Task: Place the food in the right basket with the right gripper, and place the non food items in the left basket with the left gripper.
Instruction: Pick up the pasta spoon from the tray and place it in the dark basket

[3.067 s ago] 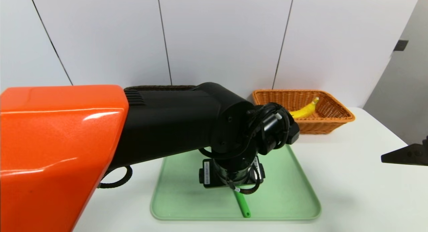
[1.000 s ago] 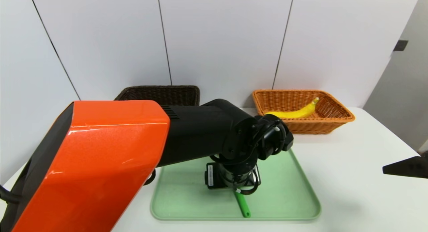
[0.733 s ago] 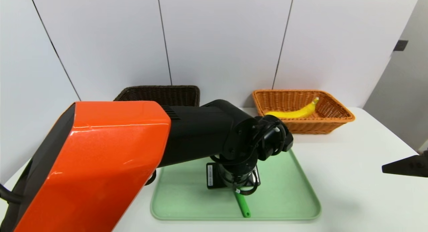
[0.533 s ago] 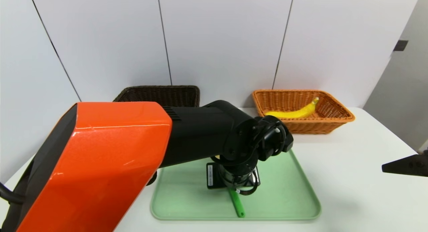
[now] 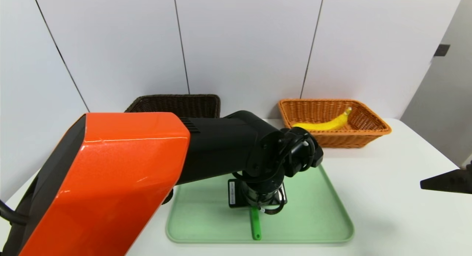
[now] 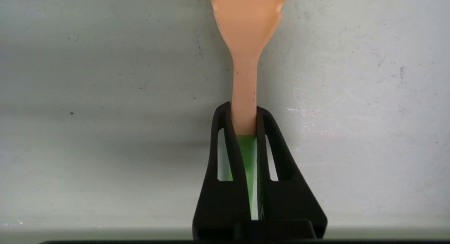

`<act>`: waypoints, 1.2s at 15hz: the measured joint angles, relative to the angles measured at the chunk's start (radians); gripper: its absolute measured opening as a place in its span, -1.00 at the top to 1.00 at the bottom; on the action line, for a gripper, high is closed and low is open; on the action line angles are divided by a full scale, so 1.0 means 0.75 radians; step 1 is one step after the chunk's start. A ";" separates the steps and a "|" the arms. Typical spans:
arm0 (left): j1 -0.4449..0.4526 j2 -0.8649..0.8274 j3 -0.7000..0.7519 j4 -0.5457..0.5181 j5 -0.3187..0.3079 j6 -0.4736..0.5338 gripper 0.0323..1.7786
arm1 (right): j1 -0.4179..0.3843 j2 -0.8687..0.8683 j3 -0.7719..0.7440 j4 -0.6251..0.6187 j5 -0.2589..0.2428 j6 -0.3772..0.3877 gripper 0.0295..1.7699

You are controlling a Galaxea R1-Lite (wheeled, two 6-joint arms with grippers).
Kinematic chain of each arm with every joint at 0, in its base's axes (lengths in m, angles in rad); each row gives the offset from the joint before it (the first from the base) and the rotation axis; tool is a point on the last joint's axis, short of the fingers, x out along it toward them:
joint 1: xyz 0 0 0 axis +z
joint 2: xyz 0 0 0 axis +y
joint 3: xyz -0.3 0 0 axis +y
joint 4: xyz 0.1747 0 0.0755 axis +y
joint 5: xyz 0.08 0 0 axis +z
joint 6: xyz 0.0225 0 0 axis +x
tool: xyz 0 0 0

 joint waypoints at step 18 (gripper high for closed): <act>0.064 -0.221 0.015 0.085 0.029 0.060 0.90 | -0.010 0.028 0.010 0.001 0.002 0.002 -0.92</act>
